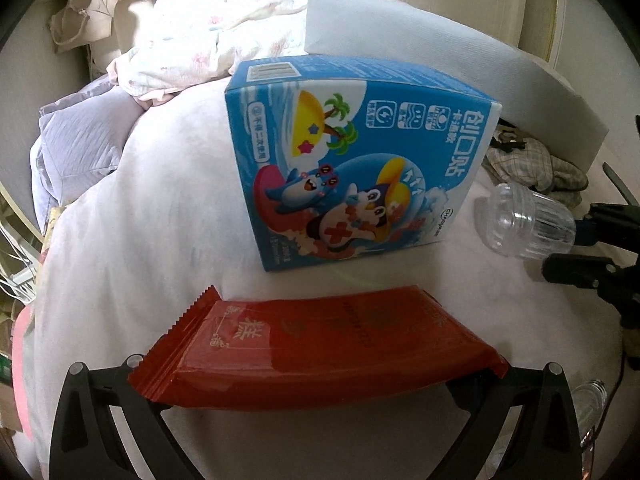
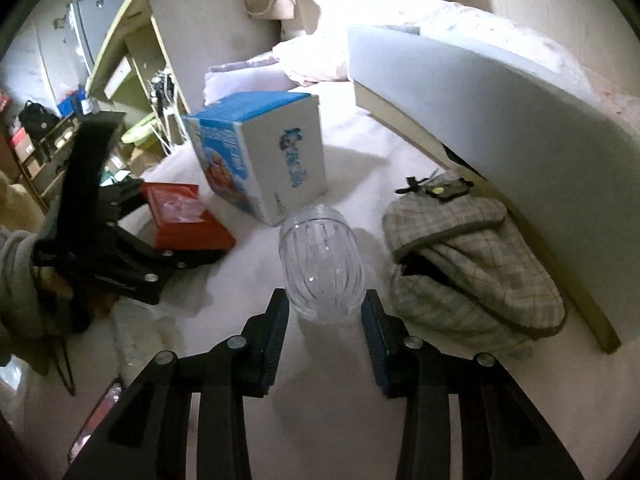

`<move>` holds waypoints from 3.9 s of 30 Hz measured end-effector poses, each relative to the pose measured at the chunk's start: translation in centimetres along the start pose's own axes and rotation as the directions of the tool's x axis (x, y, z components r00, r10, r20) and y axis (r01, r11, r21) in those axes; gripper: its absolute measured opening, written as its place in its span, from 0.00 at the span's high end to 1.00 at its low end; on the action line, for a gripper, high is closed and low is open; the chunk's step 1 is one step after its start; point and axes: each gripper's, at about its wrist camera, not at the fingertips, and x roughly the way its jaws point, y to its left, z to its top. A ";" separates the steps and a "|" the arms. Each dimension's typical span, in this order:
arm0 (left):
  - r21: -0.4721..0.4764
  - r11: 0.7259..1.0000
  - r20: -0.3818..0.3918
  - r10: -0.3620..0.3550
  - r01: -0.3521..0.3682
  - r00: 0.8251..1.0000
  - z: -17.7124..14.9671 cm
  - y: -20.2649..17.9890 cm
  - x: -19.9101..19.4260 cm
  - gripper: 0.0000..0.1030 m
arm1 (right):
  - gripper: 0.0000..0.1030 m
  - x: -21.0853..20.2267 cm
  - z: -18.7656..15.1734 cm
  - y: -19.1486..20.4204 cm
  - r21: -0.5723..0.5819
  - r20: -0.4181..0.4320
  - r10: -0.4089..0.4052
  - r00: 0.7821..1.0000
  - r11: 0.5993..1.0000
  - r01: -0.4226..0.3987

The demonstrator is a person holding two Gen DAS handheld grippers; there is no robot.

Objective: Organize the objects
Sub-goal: 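Grasp the red snack bag with the left tool while the right tool grasps the clear cup, then lift and carry the red bag and clear cup toward the grey felt basket, then open the left tool to drop the bag while the right tool releases the cup into the basket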

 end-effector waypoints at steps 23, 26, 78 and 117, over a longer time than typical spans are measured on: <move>0.046 0.989 -0.017 -0.138 0.139 0.990 0.0 -1.4 -2.4 0.05 | 0.60 -1.6 1.7 -1.8 0.155 0.014 0.032 0.999 0.987 -0.034; 0.049 0.989 -0.021 -0.136 0.137 0.990 0.1 -1.4 -2.6 0.05 | 0.47 -1.3 1.8 -2.1 0.206 -0.003 0.086 0.996 0.975 -0.084; -0.033 0.903 0.002 -0.428 0.428 0.904 3.3 1.5 0.6 0.32 | 0.57 2.4 2.4 0.9 0.167 -0.081 0.105 0.991 0.982 -0.090; 0.308 0.887 -0.040 -0.349 0.344 0.936 23.4 -16.5 -3.5 0.84 | 0.57 -12.2 8.4 -10.8 0.383 0.033 -0.478 0.878 0.817 0.431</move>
